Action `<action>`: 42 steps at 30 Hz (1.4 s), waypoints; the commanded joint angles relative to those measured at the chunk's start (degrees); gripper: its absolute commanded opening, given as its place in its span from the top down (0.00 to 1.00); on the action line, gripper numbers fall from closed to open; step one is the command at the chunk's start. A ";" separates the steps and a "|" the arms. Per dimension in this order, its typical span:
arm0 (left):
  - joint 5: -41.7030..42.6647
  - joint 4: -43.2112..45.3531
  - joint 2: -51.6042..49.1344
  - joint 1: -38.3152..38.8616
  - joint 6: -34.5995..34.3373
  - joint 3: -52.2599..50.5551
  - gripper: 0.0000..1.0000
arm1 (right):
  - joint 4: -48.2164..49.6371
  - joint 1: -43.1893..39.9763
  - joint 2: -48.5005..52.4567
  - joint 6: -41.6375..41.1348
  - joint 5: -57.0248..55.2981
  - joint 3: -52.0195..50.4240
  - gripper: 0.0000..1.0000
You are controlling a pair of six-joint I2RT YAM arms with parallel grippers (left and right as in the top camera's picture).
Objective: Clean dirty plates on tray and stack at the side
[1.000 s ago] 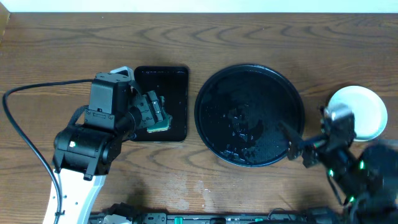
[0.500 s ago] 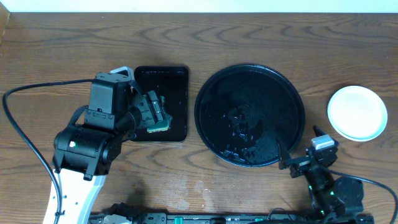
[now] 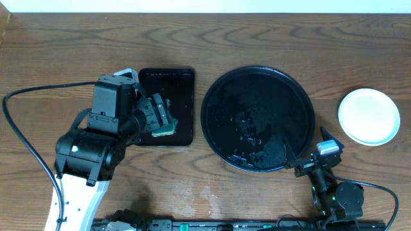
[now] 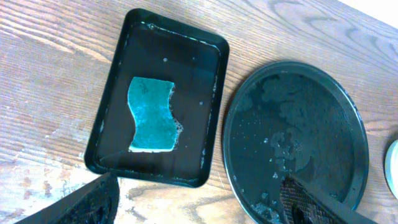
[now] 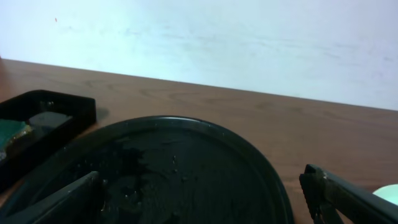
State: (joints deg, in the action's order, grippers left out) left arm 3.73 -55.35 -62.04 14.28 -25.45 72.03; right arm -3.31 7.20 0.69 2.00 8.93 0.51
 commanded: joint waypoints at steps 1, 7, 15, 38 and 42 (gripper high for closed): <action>-0.28 -0.11 -0.07 -0.24 0.37 1.05 0.17 | -0.15 0.39 -0.42 0.66 -0.55 -0.20 0.01; -0.28 -0.11 -0.07 -0.24 0.35 1.05 0.17 | -0.15 0.39 -0.39 0.66 -0.55 -0.20 0.01; -0.28 -0.11 -0.07 -0.24 0.35 1.05 0.17 | -0.15 0.39 -0.37 0.66 -0.55 -0.20 0.01; -11.28 39.36 39.71 -8.87 10.78 -41.92 0.16 | -0.15 0.39 -0.35 0.66 -0.55 -0.20 0.01; -11.28 44.33 48.59 -10.16 10.38 -50.16 0.16 | -0.15 0.39 -0.35 0.66 -0.55 -0.20 0.01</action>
State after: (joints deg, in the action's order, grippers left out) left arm -6.83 -12.88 -17.78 4.97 -16.01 25.69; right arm -3.38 7.20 0.69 2.00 8.91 0.51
